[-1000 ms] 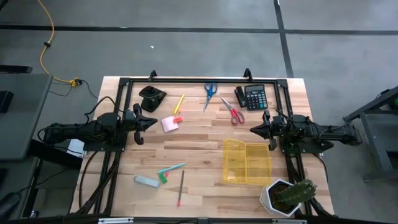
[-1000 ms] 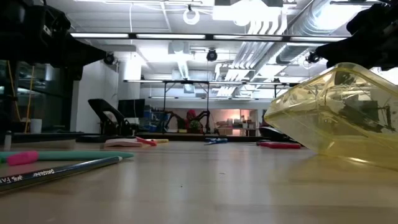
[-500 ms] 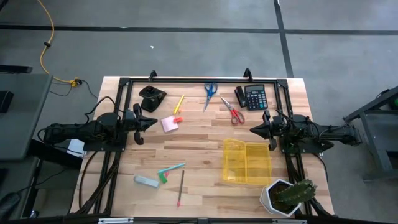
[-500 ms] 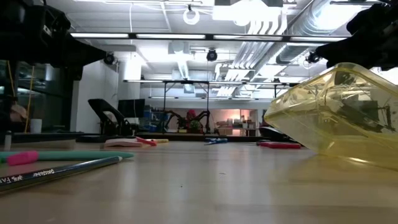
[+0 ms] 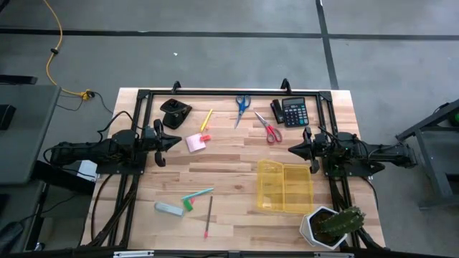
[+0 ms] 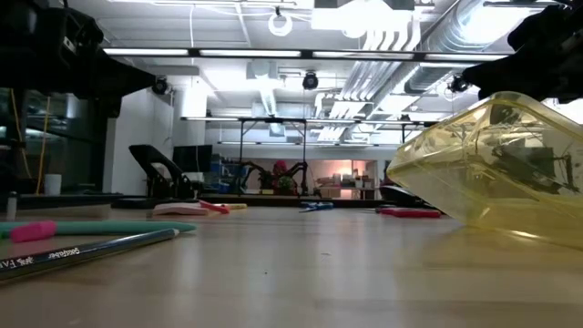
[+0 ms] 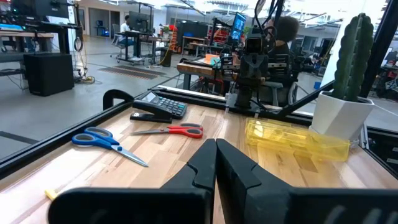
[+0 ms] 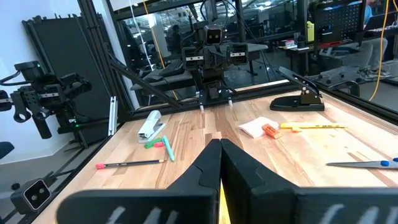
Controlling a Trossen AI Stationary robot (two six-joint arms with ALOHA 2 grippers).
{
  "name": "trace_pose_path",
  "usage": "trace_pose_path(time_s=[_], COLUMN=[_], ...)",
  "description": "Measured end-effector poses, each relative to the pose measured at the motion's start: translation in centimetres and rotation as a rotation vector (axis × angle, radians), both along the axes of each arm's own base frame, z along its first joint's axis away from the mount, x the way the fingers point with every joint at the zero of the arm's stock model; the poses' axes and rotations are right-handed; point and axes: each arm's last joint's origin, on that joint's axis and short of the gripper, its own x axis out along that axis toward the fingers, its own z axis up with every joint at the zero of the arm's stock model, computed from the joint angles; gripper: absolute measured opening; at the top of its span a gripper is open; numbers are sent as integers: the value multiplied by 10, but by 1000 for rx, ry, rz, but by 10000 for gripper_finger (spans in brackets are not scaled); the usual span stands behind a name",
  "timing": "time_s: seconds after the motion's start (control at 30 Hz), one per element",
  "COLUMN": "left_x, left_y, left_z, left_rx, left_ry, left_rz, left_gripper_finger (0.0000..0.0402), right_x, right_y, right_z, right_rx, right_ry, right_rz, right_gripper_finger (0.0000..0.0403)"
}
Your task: Pack school essentials
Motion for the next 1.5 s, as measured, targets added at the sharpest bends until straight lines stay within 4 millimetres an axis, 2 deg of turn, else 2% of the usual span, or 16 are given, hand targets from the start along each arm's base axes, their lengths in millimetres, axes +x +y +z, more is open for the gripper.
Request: trace_pose_path(time_s=[0.7, 0.77, 0.97, 1.03, 1.17, 1.27, 1.4, 1.5], left_x=[0, 0, 0, 0, 0, 0, 0, 0], left_y=[0, 0, 0, 0, 0, 0, 0, 0], left_z=[0, 0, 0, 0, 0, 0, 1, 2], left_rx=[0, 0, 0, 0, 0, -9, -93, -124], left_ry=[0, 0, 1, 0, 0, -5, -44, -62], left_rz=[0, 0, 0, 0, 1, 0, -1, -2], left_gripper_finger=[0, 0, 0, 0, 0, 0, 0, 0], right_x=[0, -1, -19, -23, -23, -15, 10, 36], right_y=[-1, -3, -9, -10, -9, -9, -10, -10], right_z=[2, 13, 53, 59, 76, 92, 111, 110], right_rx=[-6, 19, 281, 276, 218, 210, 134, 94], right_ry=[-23, -137, -612, -693, -734, -688, -561, -387], right_rz=[-27, -100, -251, -280, -264, -262, -293, -307], right_gripper_finger=[0, 0, 0, 0, 0, 0, 0, 0])
